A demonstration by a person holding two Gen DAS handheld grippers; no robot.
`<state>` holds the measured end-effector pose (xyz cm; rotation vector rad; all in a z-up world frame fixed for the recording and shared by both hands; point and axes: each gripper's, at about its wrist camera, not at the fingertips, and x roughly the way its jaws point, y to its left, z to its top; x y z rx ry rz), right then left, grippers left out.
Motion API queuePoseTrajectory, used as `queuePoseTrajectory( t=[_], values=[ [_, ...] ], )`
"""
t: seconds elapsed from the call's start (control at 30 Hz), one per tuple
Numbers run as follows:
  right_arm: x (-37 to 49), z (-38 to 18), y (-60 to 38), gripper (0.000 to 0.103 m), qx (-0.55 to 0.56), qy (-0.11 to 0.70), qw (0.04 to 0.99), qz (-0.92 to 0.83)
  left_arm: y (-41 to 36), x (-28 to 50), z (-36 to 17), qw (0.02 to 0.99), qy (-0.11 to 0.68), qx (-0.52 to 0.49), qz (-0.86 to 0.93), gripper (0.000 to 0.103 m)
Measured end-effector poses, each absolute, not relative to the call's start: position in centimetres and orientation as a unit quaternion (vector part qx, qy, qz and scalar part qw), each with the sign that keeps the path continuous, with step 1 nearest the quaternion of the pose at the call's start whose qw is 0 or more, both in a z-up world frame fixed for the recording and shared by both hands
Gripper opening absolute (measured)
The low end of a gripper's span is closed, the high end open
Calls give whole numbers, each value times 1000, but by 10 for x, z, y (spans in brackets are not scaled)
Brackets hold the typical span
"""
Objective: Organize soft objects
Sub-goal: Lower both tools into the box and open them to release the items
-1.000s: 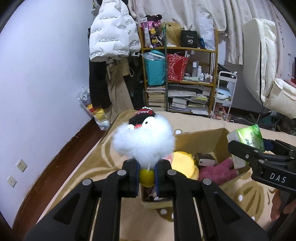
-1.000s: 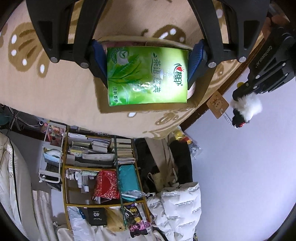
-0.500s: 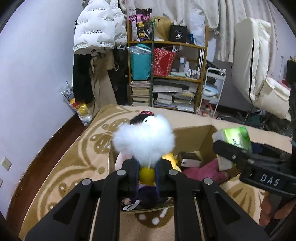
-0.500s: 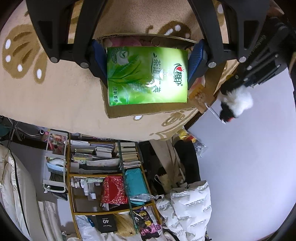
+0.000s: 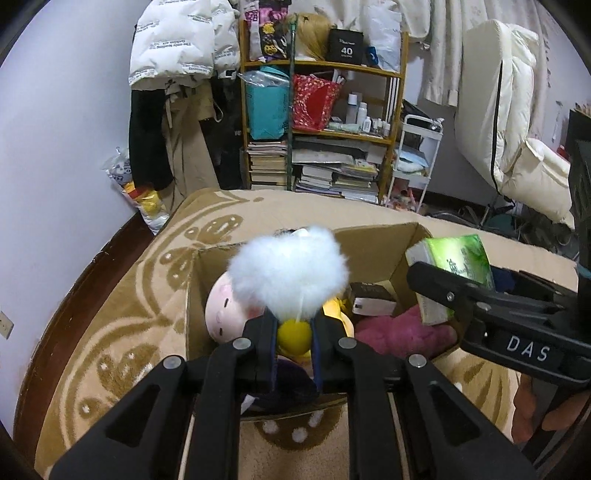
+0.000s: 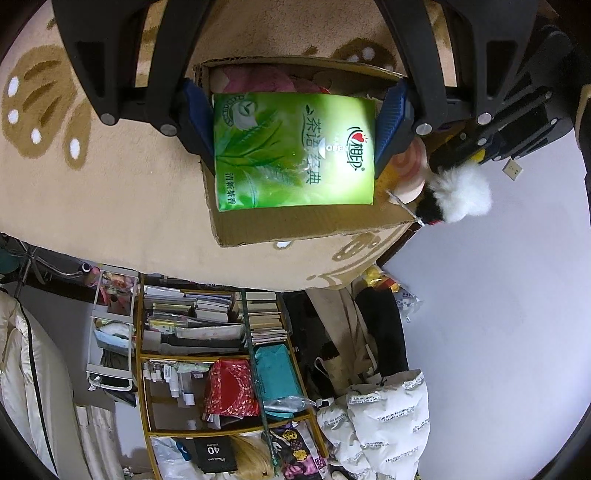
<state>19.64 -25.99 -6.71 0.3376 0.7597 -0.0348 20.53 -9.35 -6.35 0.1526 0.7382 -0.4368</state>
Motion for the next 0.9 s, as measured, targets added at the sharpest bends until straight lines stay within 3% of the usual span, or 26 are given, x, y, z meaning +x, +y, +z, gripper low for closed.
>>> queuePoseTrajectory(
  t=[0.7,0.9],
  values=[
    [201,-78,-265,80,192,388,901,-12,-72,200,-61,905,383,54,-175,19],
    [195,-70,-261,89,189,376,907,-9,-61,194,-56,907,385,37,-166,34]
  ],
)
